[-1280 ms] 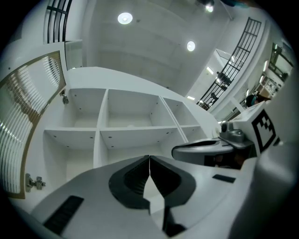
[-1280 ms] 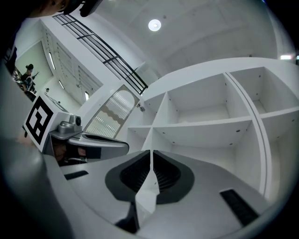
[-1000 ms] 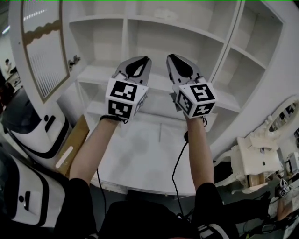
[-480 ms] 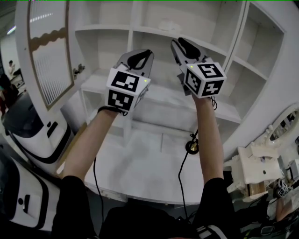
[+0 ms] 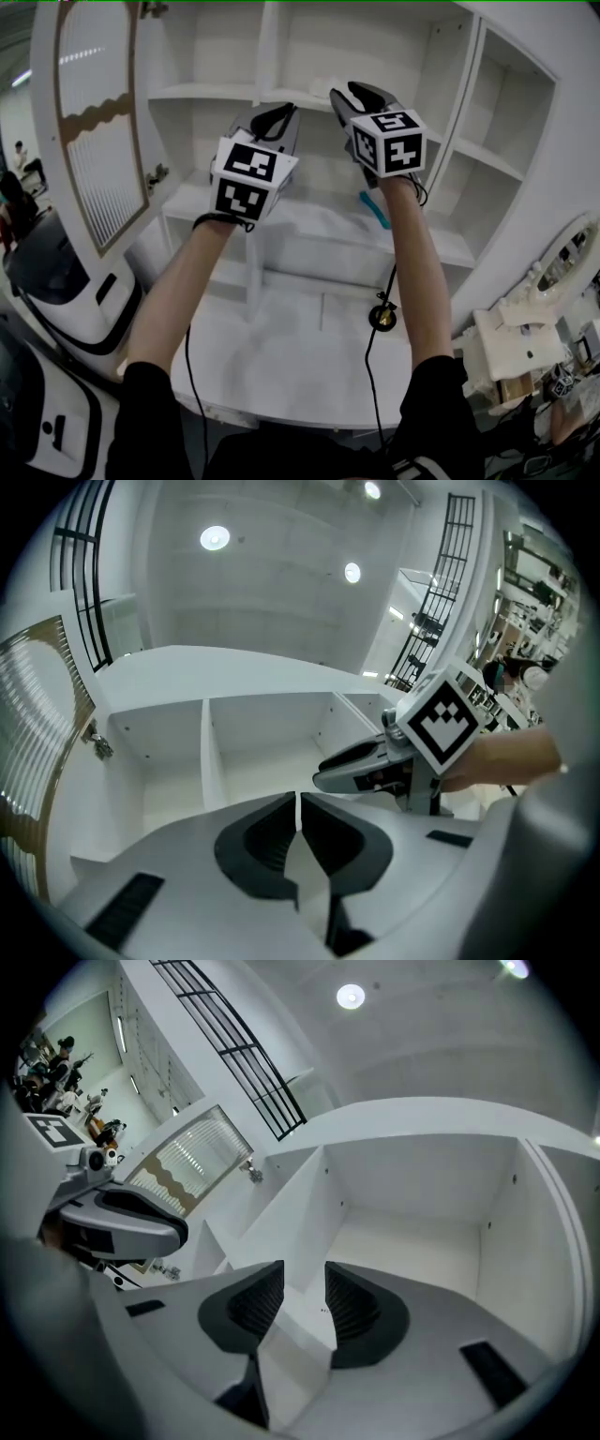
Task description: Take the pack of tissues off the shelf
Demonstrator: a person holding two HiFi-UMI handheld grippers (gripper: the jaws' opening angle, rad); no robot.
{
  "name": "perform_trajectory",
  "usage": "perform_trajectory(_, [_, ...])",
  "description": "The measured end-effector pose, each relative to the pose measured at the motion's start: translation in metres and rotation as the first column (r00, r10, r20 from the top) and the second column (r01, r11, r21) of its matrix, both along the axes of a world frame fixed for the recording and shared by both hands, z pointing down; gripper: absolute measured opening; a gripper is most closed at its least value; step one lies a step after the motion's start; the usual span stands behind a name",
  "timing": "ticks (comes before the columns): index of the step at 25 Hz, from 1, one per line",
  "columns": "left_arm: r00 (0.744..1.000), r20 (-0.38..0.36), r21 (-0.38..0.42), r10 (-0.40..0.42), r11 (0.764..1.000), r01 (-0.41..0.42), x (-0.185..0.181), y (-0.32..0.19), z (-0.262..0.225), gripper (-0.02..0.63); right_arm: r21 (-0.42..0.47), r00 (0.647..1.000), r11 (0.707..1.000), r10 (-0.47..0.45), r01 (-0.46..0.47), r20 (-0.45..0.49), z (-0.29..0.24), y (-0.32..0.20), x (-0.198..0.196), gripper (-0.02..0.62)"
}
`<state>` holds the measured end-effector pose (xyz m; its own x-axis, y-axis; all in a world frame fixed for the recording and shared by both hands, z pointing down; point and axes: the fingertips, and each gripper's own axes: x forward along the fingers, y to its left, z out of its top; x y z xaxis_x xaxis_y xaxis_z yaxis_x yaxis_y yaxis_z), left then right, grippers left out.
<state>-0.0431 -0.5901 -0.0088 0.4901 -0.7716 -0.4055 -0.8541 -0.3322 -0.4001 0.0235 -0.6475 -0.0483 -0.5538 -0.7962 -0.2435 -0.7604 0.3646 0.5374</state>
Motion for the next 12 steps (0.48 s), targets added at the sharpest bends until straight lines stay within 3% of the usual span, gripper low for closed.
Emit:
perform_trajectory(7, [0.998,0.05,-0.038,-0.039,0.998,0.041,-0.002,-0.023,-0.02,0.012,-0.103,0.998,0.993,0.061,-0.064,-0.032,-0.01,-0.034,-0.007,0.158])
perform_trajectory(12, [0.997,0.068,-0.058,-0.03,0.998,0.034,-0.002,-0.031,-0.027,0.012,-0.225,0.989,0.964,0.124,-0.139,-0.082,-0.011,-0.051,-0.008,0.161])
